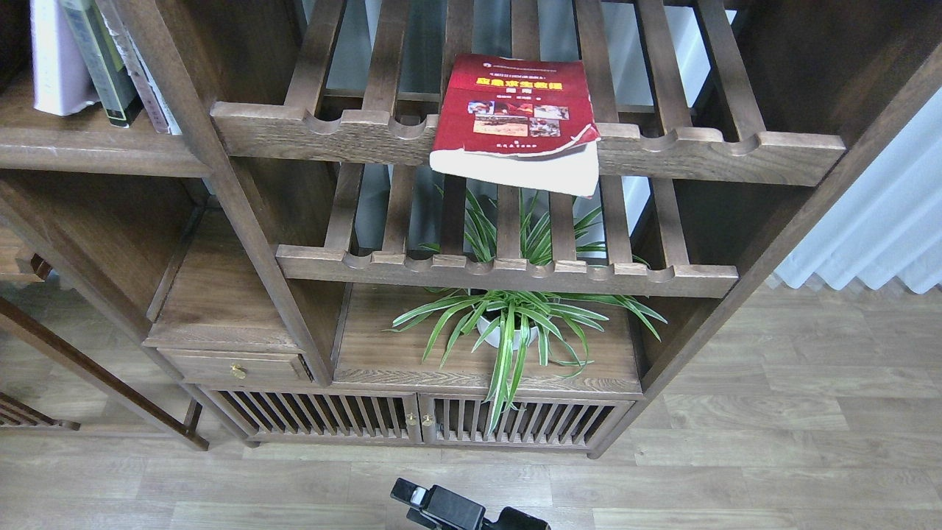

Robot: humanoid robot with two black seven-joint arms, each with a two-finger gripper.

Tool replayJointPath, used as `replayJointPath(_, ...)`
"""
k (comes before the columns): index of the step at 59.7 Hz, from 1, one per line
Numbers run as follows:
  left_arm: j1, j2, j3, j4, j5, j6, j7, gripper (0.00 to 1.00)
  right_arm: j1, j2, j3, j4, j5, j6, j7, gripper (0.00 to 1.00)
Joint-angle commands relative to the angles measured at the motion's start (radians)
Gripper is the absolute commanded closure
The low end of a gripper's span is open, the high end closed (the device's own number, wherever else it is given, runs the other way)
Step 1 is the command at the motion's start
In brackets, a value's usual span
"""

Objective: Organize books on shelf
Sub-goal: 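Carry the white book with the left gripper onto the side shelf section, then reach the right gripper up and grasp the red book's lower edge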

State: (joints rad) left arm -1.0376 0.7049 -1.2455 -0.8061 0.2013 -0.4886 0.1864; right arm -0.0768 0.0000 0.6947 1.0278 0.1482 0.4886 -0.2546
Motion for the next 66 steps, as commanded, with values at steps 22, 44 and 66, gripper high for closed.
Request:
replayJointPath(22, 0.573, 0.051, -0.367, -0.341, -0.165, 0.000, 0.001, 0.43, 0.002, 0.000, 0.031, 0.026, 0.004, 0.000, 0.072, 0.01)
replayJointPath(44, 0.968, -0.042, -0.445, -0.519, -0.252, 0.000, 0.004, 0.37, 0.008, 0.000, 0.077, 0.142, 0.004, 0.000, 0.116, 0.01)
replayJointPath(66, 1.116, -0.185, -0.402, -0.499, -0.246, 0.000, 0.013, 0.05, 0.130, 0.000, 0.160, 0.291, -0.004, 0.000, 0.185, 0.05)
